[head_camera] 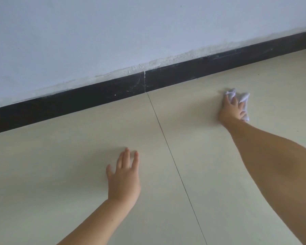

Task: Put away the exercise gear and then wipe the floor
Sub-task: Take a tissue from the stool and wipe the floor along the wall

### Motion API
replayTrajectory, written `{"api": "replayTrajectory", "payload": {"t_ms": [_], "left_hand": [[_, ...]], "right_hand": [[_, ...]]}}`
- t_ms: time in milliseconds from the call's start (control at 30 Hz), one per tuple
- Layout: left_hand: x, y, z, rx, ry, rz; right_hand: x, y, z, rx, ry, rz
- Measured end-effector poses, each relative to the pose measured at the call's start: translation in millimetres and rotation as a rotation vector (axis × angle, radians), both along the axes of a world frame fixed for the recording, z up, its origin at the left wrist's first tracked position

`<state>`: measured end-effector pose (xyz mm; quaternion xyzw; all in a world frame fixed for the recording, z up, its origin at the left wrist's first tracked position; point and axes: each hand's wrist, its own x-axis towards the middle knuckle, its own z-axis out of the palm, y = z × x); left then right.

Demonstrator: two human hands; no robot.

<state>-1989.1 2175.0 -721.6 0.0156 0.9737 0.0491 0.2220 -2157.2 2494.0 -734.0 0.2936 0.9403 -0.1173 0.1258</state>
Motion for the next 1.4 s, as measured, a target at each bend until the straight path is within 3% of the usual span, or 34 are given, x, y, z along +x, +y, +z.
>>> {"api": "replayTrajectory", "payload": {"t_ms": [133, 267, 600, 800, 1033, 1400], "left_hand": [[-6, -6, 4, 0.023, -0.041, -0.038], [-17, -20, 11, 0.066, -0.081, -0.089], [38, -152, 19, 0.088, 0.087, 0.045], [37, -182, 52, 0.148, 0.188, 0.068], [70, -196, 179, 0.168, 0.156, 0.149], [133, -275, 492, 0.057, 0.15, 0.388]], "right_hand": [[-5, -112, -12, -0.01, 0.128, 0.432], [46, -200, -2, -0.167, 0.025, 0.806], [142, -229, 27, -0.133, -0.006, 0.835], [140, -234, 89, -0.109, -0.02, 0.92], [158, -282, 228, -0.092, -0.064, 0.994], [201, -412, 521, -0.221, -0.051, 1.258]]}}
